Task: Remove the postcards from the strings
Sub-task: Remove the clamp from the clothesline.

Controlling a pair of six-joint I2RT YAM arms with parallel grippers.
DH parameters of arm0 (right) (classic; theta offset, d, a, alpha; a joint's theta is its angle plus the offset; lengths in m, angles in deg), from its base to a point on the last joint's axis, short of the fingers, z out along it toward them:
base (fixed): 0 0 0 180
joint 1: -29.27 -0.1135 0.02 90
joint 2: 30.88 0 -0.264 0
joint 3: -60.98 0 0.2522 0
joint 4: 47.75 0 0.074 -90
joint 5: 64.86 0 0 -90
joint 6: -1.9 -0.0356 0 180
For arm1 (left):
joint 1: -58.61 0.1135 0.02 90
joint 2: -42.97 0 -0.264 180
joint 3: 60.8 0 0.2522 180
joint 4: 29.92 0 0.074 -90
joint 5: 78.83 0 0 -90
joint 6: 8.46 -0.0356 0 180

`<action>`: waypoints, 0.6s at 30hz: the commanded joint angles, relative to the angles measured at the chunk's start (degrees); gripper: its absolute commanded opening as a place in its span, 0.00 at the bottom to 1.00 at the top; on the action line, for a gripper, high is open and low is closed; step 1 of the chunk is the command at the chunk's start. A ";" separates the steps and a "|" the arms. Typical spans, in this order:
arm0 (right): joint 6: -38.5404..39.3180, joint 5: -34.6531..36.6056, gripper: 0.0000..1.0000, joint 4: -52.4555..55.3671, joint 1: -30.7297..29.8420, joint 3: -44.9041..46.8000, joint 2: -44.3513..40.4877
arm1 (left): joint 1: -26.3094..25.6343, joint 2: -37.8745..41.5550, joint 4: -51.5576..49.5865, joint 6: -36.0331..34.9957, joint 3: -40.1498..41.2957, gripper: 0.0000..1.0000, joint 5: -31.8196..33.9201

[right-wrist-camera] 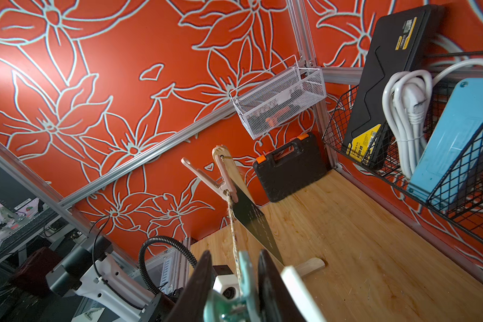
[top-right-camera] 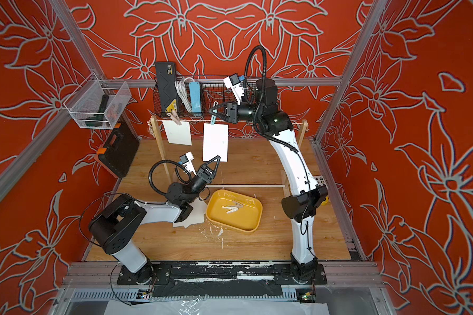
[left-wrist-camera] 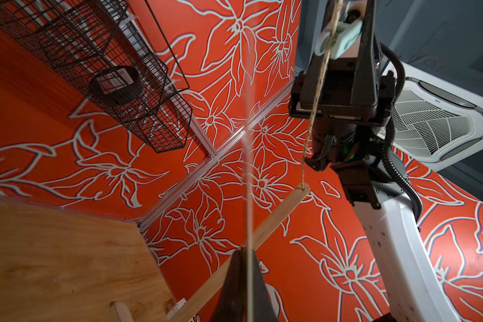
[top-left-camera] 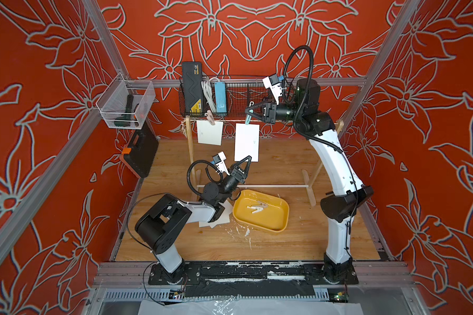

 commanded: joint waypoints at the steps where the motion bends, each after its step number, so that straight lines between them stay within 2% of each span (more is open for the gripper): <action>1: 0.27 1.81 0.28 -1.99 -0.40 -1.14 -1.17 | 0.38 1.78 12.87 0.75 1.47 0.00 -1.59; 18: 2.70 6.28 0.28 -3.10 -0.23 2.29 -5.59 | 0.11 7.24 12.87 1.04 12.85 0.00 -1.32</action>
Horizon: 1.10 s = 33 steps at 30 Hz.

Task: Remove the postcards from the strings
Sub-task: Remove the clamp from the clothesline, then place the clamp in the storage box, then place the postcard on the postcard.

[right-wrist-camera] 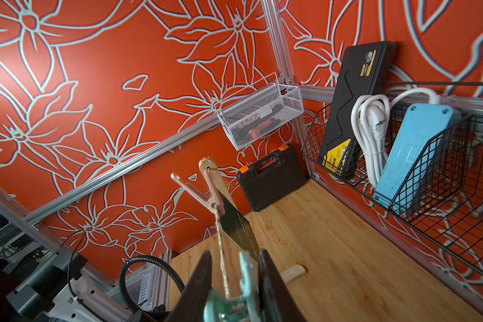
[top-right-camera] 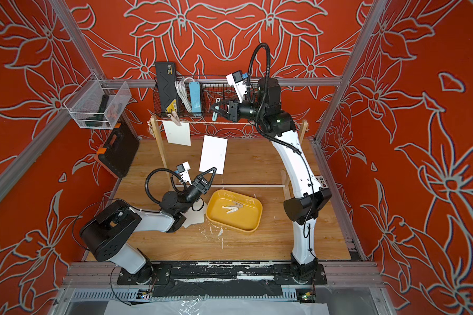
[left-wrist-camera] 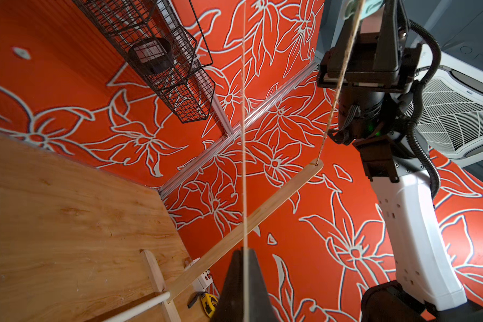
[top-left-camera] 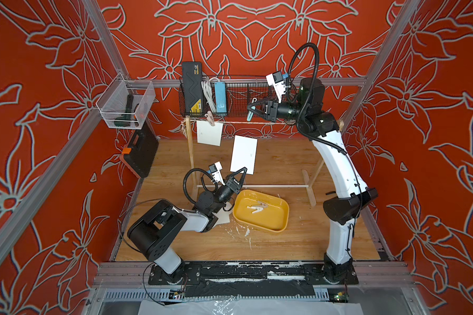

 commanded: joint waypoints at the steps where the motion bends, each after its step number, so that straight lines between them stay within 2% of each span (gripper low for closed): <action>1: 1.14 1.11 0.28 -2.10 -0.23 0.40 -2.86 | 0.09 2.50 12.89 0.03 2.31 0.00 -0.40; 8: 2.30 1.74 0.28 -1.50 -0.05 1.95 -4.99 | 0.12 6.95 11.62 -0.59 9.08 0.00 1.38; 11: 2.41 1.42 0.28 -1.96 -0.05 4.43 -7.10 | 0.13 10.79 7.12 -1.51 11.27 0.00 1.25; 16: 2.13 1.33 0.28 -6.74 -0.05 14.84 -14.58 | 0.11 23.60 -9.68 -4.58 16.10 0.00 2.67; 22: 3.72 1.93 0.28 -6.73 -0.05 21.94 -20.46 | 0.22 41.04 -27.26 -7.97 21.35 0.00 6.23; 25: 3.66 2.29 0.28 -7.80 -0.05 25.76 -23.17 | 0.31 47.67 -32.82 -8.21 23.46 0.00 7.04; 29: 3.77 2.55 0.28 -8.05 -0.05 29.80 -25.92 | 0.48 55.17 -40.72 -7.35 24.72 0.00 8.99; 33: 4.06 3.43 0.29 -9.29 -0.05 35.58 -29.30 | 0.56 58.17 -49.00 -7.23 23.78 0.00 9.73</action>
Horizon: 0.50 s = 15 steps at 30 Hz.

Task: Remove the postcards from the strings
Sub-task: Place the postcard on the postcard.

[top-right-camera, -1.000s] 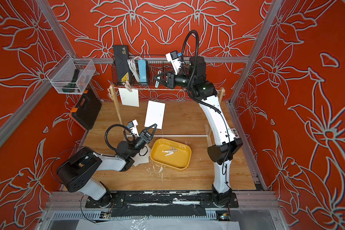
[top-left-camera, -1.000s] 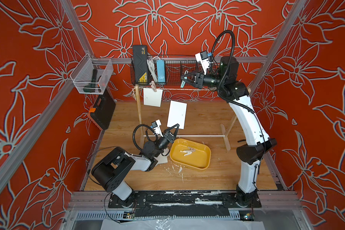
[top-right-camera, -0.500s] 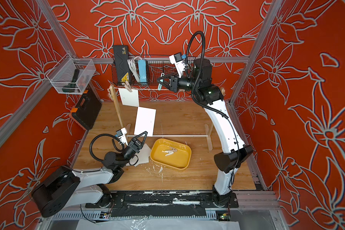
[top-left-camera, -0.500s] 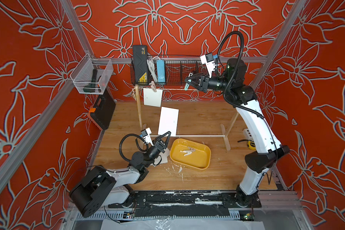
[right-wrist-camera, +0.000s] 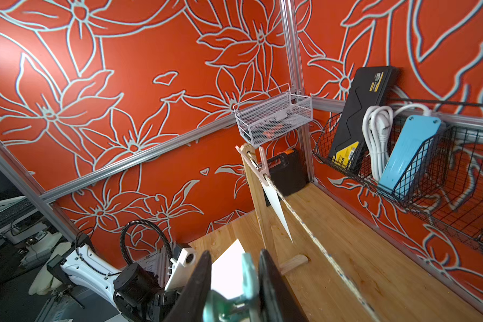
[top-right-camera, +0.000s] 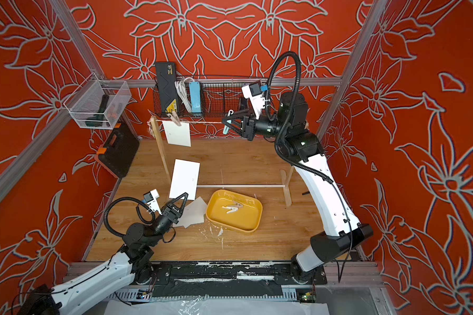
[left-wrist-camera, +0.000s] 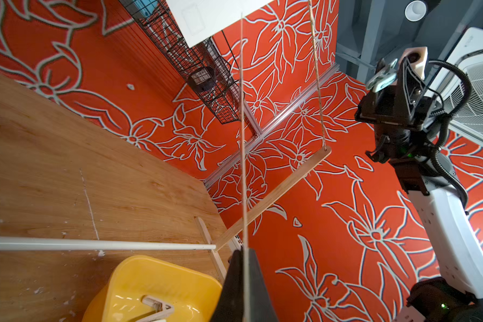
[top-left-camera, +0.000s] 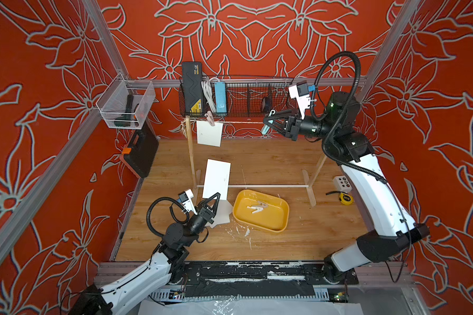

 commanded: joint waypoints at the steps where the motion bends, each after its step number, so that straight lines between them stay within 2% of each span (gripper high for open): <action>1: 1.16 1.14 0.29 -1.90 -0.07 3.87 -2.66 | 0.35 1.36 -9.45 -0.36 -0.77 0.00 1.72; 8: 3.08 2.81 0.28 -0.81 -0.07 12.51 -7.90 | 0.58 1.63 -16.29 0.66 -1.53 0.00 1.99; 15: 1.26 4.42 0.29 -4.77 -0.07 26.35 -15.35 | 0.61 9.04 -29.32 4.05 0.39 0.00 4.28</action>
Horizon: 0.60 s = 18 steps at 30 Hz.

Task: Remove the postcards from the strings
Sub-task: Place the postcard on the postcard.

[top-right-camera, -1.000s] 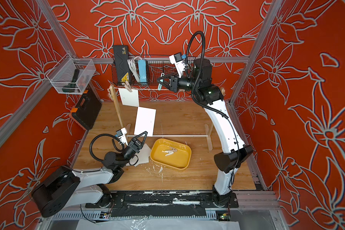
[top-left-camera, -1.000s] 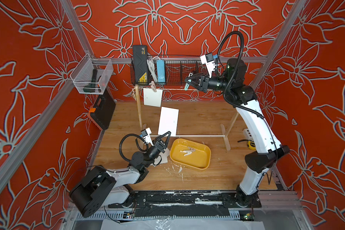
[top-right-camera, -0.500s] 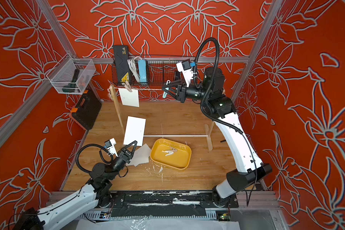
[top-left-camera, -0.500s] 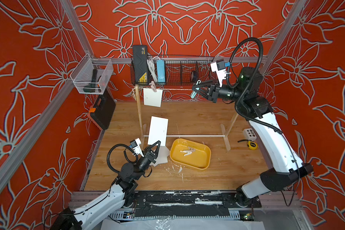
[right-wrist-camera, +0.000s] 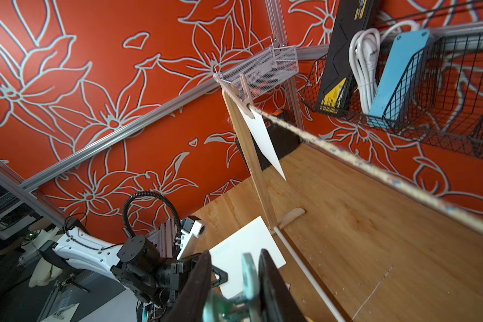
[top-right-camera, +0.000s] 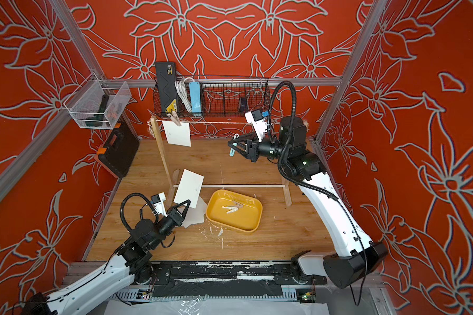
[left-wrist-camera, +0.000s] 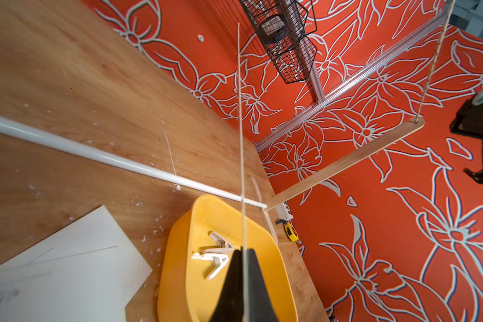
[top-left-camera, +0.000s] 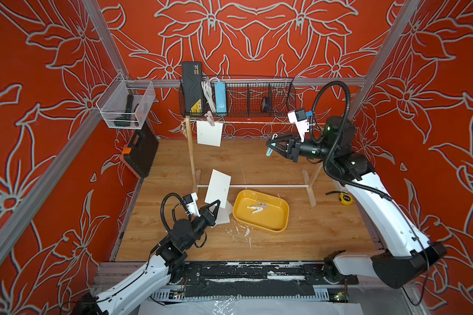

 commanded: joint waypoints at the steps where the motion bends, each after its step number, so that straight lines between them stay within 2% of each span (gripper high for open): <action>1: -0.92 1.25 0.29 -4.01 -0.07 5.27 -3.34 | 0.48 3.72 -7.83 2.91 1.01 0.00 1.86; 8: -6.41 0.64 0.29 -11.43 -0.30 18.72 -7.92 | 0.51 5.43 -11.09 7.53 4.09 0.00 2.48; 15: -6.45 1.11 0.29 -12.13 -0.43 28.55 -9.35 | 0.53 -4.46 -12.88 9.51 2.94 0.00 2.11; 18: -6.44 1.82 0.29 -12.36 -0.51 32.34 -9.01 | 0.62 -7.41 -10.04 10.30 4.02 0.00 1.18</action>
